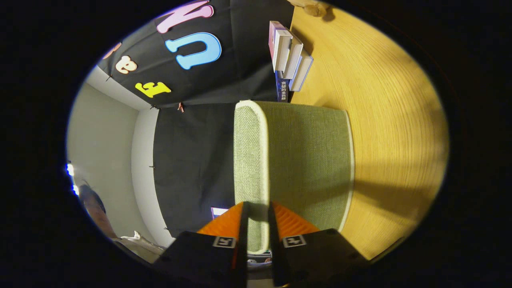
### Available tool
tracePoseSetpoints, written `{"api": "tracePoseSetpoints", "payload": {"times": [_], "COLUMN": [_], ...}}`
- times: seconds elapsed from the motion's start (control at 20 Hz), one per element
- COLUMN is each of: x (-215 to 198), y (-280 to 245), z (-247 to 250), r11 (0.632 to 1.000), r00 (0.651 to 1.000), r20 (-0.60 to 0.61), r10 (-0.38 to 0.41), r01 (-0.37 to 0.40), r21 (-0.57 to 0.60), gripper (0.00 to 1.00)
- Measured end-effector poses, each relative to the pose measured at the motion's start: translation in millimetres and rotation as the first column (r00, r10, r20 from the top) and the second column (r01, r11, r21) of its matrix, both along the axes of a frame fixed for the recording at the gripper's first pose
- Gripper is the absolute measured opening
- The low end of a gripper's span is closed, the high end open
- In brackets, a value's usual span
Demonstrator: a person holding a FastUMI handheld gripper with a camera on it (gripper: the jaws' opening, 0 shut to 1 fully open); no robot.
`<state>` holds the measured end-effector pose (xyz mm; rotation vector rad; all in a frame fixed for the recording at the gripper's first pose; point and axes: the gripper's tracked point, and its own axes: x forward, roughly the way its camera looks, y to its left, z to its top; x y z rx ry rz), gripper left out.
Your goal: Open the storage box then place both shoes into the box .Put the left shoe in first, then the right shoe, with the right side of both shoes facing outward in a uniform manner.
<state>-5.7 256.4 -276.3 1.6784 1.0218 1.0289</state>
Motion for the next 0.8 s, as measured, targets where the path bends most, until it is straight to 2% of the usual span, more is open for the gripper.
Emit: {"api": "tracePoseSetpoints", "payload": {"times": [0.05,0.1,0.35,0.6,0.8], "x": [2.0,2.1,7.3,17.7,37.4], "y": [-0.3,-2.3,-16.2,-15.5,4.0], "z": [2.8,3.1,37.0,98.2,156.1], "r11": [1.0,1.0,0.994,0.983,0.972], "r00": [1.0,1.0,0.996,0.984,0.967], "r20": [0.012,0.025,0.072,0.145,0.226], "r10": [-0.016,-0.017,-0.061,-0.104,-0.12], "r01": [0.016,0.017,0.068,0.124,0.161], "r21": [-0.008,-0.02,-0.09,-0.136,-0.17], "gripper": [0.15,0.08,0.05,0.05,0.06]}}
